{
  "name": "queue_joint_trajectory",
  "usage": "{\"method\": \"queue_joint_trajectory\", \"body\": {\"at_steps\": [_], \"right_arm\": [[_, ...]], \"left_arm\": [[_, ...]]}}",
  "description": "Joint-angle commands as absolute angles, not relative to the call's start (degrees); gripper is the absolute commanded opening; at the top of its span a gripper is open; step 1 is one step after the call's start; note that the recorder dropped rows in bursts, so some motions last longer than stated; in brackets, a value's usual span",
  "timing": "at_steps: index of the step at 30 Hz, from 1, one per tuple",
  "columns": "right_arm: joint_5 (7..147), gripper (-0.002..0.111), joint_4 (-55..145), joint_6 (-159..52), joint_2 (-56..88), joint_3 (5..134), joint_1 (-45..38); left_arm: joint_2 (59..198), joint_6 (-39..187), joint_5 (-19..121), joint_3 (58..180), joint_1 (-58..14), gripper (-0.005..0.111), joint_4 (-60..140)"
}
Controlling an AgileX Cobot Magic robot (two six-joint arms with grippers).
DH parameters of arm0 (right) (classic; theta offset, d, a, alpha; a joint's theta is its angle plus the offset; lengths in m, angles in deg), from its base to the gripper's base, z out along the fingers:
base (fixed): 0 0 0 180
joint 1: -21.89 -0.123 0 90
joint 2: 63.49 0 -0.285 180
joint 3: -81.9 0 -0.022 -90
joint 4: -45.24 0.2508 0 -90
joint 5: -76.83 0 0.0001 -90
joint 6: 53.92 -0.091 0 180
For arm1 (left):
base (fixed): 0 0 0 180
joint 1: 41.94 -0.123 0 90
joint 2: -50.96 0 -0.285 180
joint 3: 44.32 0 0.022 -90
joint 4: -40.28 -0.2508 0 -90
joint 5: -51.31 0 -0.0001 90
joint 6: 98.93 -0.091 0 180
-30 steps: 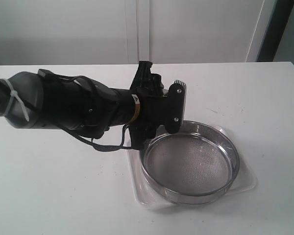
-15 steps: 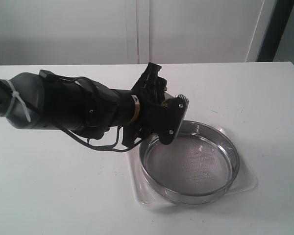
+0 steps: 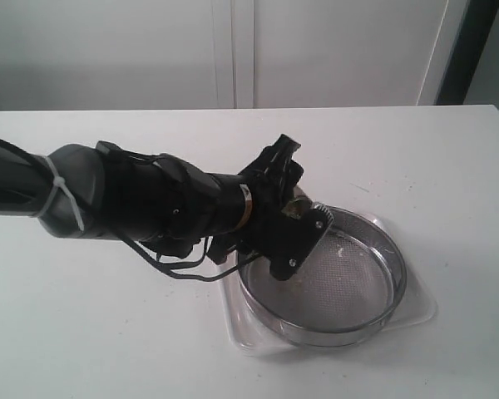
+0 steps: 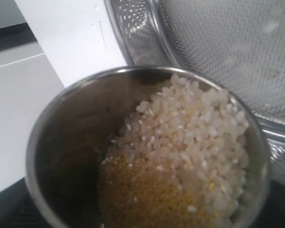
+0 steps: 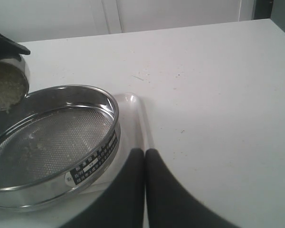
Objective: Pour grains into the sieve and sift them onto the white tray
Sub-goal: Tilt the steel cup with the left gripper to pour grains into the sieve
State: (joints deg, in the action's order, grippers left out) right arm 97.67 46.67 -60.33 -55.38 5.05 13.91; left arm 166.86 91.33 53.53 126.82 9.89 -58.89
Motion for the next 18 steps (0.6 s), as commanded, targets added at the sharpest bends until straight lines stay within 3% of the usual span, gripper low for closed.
{"method": "queue_joint_trajectory", "body": {"at_steps": [1, 18], "right_arm": [[96.87, 0.000, 46.63, -60.20, -55.70, 4.68, 13.89], [96.87, 0.000, 46.63, -60.20, -55.70, 4.68, 13.89]], "left_arm": [[167.40, 87.66, 55.41, 127.21, 10.17, 0.000, -59.67], [167.39, 69.16, 55.53, 131.60, 10.17, 0.000, -59.67]]}}
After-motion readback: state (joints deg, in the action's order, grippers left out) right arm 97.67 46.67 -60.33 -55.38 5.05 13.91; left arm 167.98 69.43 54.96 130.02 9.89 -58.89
